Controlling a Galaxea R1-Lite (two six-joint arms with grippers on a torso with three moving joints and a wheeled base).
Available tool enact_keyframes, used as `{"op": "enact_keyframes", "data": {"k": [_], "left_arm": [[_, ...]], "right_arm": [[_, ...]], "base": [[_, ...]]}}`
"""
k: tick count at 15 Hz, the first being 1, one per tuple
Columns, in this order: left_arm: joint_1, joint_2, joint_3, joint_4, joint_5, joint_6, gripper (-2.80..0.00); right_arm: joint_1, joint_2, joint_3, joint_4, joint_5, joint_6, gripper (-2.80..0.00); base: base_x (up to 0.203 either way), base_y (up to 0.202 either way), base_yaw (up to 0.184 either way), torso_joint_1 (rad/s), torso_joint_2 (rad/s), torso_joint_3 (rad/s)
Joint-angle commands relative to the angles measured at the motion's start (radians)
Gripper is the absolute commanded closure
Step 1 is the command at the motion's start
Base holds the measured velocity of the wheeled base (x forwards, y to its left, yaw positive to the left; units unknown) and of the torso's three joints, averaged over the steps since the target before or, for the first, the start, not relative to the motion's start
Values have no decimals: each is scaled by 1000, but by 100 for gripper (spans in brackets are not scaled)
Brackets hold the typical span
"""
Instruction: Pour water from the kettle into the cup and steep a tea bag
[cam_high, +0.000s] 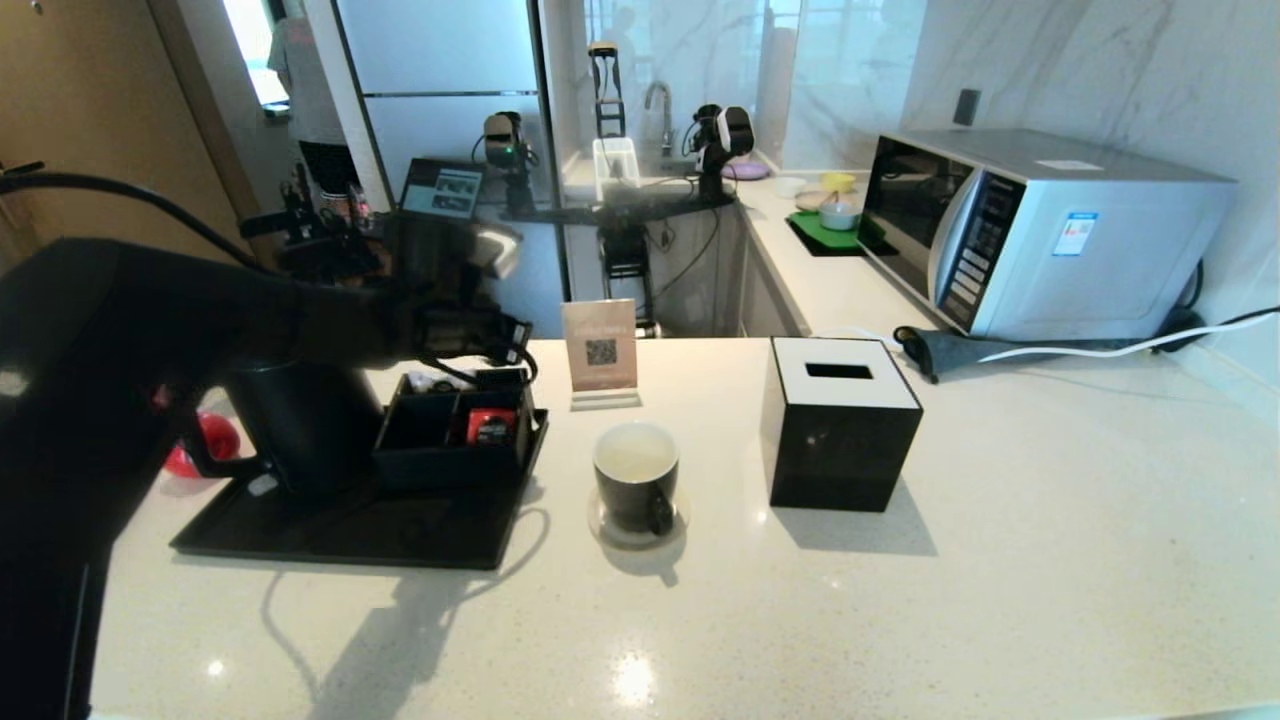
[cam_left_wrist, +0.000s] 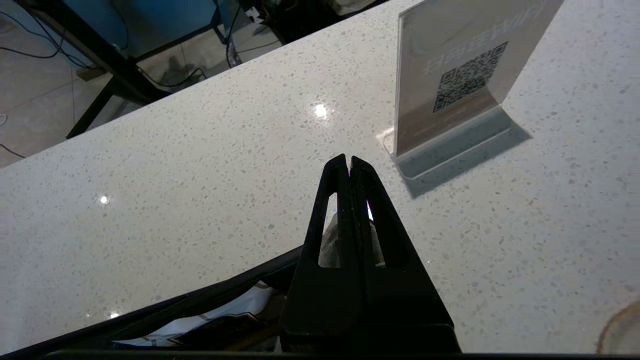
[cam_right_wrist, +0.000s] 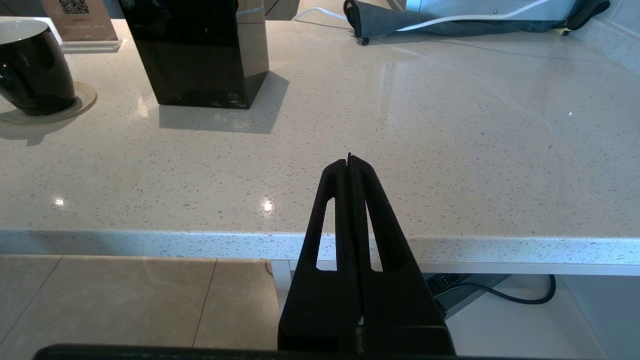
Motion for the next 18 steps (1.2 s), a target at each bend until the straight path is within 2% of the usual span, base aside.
{"op": "enact_keyframes", "data": {"k": [1,8,11,18], "left_arm": [[-8,-49,21,-1,0,1,0],[-30,-202,180,-7,-2,1,0],[-47,-233,260,-179,6,-1,0],[-92,-358,349,-202,9,-10,0]], "right_arm": [[0,0,0,0,1,-1,0],[0,0,0,0,1,-1,0],[0,0,0,0,1,0,0],[0,0,0,0,1,-1,0]], "base": [[0,0,0,0,0,0],[0,0,0,0,0,0],[0,0,0,0,0,0],[0,0,0,0,0,0]]}}
